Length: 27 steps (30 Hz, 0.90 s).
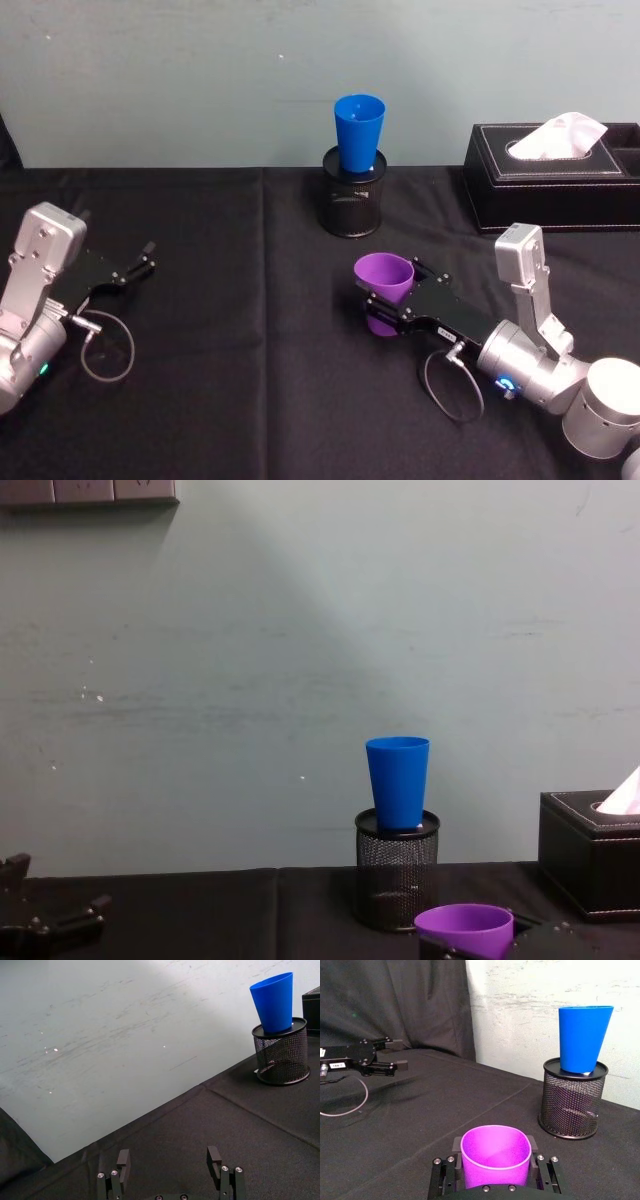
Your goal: Pick up one cup with a gripper and tap it against the other cup.
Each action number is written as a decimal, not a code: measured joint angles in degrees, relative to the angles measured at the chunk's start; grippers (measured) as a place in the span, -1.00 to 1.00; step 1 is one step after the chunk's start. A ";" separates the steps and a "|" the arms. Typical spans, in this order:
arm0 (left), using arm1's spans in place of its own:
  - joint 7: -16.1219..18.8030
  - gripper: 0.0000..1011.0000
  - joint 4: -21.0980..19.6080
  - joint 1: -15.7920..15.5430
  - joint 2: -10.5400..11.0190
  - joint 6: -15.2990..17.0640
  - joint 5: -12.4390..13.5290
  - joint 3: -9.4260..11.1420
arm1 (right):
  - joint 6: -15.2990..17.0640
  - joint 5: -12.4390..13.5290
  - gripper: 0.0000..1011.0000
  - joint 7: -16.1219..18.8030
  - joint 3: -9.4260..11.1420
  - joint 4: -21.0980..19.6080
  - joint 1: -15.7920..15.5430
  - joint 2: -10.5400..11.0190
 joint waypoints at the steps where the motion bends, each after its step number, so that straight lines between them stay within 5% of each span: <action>1: 0.00 0.98 0.00 0.00 0.00 0.00 0.00 0.00 | 0.00 0.01 0.44 -0.02 0.00 0.01 0.00 -0.01; 9: 0.00 0.98 0.00 0.00 0.00 0.00 0.00 0.00 | 0.00 0.01 0.46 -0.04 -0.03 0.01 0.00 0.01; 20: 0.00 0.98 0.00 0.00 0.00 0.00 0.00 0.00 | 0.01 -0.02 0.98 -0.08 -0.09 -0.01 0.02 0.05; 27: 0.00 0.98 0.00 0.00 0.00 0.00 0.00 0.00 | 0.01 -0.04 0.98 -0.09 -0.11 -0.01 0.03 0.05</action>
